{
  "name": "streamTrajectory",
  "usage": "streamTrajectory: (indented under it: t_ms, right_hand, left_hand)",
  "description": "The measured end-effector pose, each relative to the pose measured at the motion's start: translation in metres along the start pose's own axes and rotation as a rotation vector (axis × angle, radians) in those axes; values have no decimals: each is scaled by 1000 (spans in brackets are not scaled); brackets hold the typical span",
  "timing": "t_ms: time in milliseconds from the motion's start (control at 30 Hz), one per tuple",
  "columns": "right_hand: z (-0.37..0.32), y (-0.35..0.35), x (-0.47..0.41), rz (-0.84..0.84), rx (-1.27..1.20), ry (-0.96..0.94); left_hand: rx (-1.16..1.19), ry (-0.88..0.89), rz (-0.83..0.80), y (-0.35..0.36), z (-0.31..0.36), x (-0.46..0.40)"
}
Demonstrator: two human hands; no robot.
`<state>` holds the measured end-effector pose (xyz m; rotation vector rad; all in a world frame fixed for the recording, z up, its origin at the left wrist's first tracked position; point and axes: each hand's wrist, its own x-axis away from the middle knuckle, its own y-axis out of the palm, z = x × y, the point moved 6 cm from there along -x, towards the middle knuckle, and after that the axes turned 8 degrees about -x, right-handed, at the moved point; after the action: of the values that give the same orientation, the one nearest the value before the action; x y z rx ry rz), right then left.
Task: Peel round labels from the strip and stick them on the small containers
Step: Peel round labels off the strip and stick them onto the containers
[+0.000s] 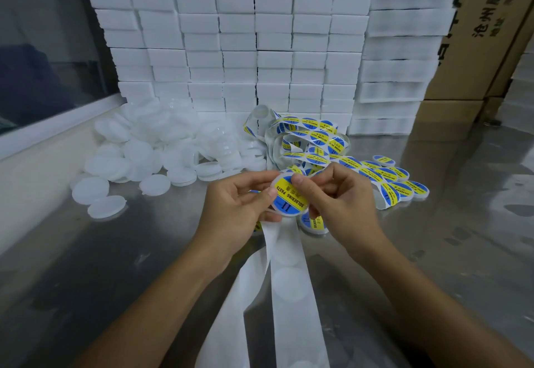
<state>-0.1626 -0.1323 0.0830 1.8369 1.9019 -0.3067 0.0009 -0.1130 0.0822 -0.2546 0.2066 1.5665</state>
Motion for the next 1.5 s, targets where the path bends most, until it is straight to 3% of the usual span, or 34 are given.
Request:
streamTrajectory:
  t_ms: [200, 333, 500, 667, 800, 967, 1100, 1300, 1400, 1500]
  right_hand:
    - [2, 3, -1, -47, -15, 37]
    - [4, 8, 2, -125, 113, 15]
    - [-6, 12, 7, -172, 451, -252]
    - [-15, 8, 6, -176, 555, -391]
    - [-18, -23, -6, 12, 556, -380]
    - [-2, -115, -28, 407, 663, -144]
    - [16, -172, -28, 658, 818, 26]
    - [38, -195, -26, 694, 958, 232]
    - [41, -190, -25, 669, 955, 288]
    - [30, -173, -27, 622, 993, 177]
  left_hand:
    - [83, -76, 78, -7, -5, -3]
    - [97, -109, 135, -11, -8, -4]
    - [130, -103, 127, -8, -8, -2]
    - [140, -107, 74, -3, -9, -2]
    - [15, -27, 142, -5, -6, -3]
    - [-416, 102, 319, -21, -7, -5]
    - [-639, 151, 331, -21, -8, -5]
    - [-805, 42, 242, -19, -22, -6]
    - [-621, -42, 244, -23, -25, -6]
    - [-381, -118, 294, -27, -27, -5]
